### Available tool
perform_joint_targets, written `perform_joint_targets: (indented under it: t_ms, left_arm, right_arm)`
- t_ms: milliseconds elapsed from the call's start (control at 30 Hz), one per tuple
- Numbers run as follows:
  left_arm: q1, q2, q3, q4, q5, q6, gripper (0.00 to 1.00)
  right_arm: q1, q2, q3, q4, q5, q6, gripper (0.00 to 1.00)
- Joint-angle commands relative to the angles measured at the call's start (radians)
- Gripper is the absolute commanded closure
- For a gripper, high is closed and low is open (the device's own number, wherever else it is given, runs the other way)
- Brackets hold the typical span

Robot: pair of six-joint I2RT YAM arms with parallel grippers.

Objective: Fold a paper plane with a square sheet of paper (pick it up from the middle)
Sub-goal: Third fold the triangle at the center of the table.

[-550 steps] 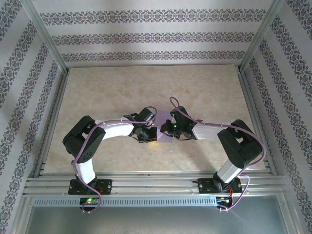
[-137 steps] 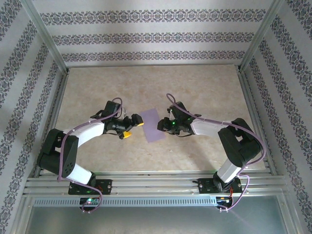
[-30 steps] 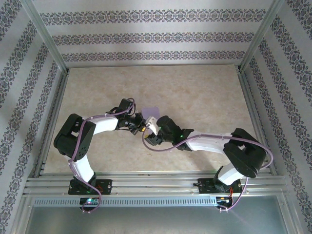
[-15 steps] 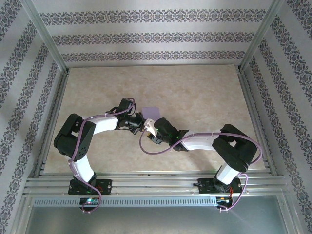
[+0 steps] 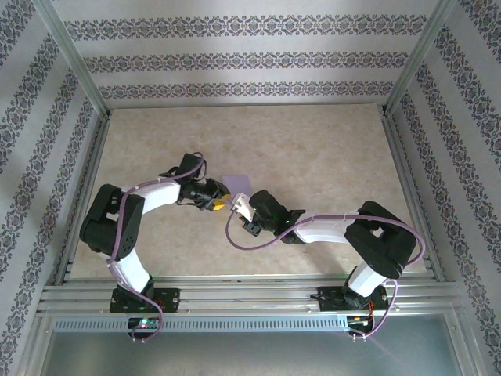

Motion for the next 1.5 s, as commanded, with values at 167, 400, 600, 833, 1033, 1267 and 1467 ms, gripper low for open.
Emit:
perform_joint_targets:
  t_ms: [167,400,600,833,1033,1267,1467]
  left_arm:
    - [0.023,-0.076,0.1,-0.04,0.002,0.197,0.59]
    - [-0.024,0.049,0.151,-0.034,0.022,0.234,0.72]
    - [-0.044,0.132,0.205,-0.13,-0.028,0.295,0.81]
    - [-0.061,0.195,0.256,-0.235,-0.091,0.35,0.84]
    - [-0.073,0.247,0.304,-0.303,-0.134,0.388,0.87]
    - [-0.08,0.279,0.328,-0.342,-0.156,0.424,0.88]
    - [-0.089,0.313,0.365,-0.39,-0.173,0.464,0.89]
  right_arm:
    - [-0.023,0.001,0.038,-0.077,-0.227,0.196,0.99]
    - [-0.028,0.077,0.076,-0.062,-0.326,0.314,0.99]
    - [-0.043,0.116,0.087,-0.035,-0.384,0.38,0.99]
    - [-0.065,0.125,0.082,-0.021,-0.403,0.419,0.99]
    - [-0.087,0.126,0.084,-0.017,-0.423,0.443,0.99]
    - [-0.121,0.136,0.09,-0.019,-0.438,0.484,0.98]
    - [-0.138,0.142,0.103,-0.038,-0.417,0.502,0.98]
